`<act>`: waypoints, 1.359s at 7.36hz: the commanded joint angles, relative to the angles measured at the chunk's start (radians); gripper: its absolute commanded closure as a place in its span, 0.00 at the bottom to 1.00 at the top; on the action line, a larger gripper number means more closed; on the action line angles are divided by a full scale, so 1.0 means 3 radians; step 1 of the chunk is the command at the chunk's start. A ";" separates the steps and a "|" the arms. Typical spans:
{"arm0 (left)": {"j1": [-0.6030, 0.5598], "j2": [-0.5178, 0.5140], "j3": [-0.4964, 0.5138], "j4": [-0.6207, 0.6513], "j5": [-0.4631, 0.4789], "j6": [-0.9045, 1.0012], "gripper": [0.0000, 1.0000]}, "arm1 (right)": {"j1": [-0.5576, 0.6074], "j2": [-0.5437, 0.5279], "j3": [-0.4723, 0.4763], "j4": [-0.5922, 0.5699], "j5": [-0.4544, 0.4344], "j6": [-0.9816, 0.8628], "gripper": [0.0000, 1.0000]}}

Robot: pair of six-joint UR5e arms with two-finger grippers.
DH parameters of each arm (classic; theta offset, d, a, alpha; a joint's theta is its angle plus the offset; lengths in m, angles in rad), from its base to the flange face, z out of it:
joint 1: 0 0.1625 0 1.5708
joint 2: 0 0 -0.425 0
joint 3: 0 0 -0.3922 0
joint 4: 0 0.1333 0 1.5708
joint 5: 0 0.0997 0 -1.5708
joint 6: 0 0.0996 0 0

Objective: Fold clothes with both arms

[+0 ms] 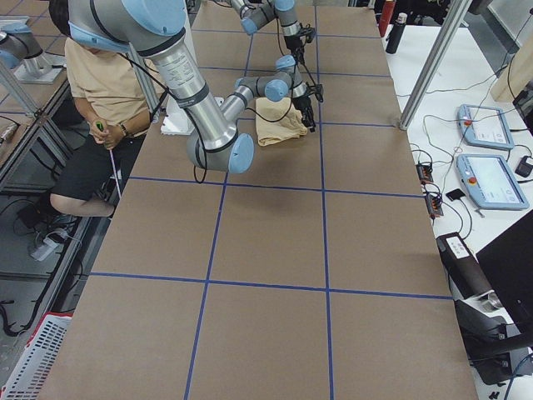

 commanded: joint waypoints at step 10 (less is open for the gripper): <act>-0.0867 0.0817 -0.0785 0.0396 -0.0540 0.1133 0.00 | 0.1722 -0.1871 0.1984 -0.0675 0.2253 -0.2168 0.00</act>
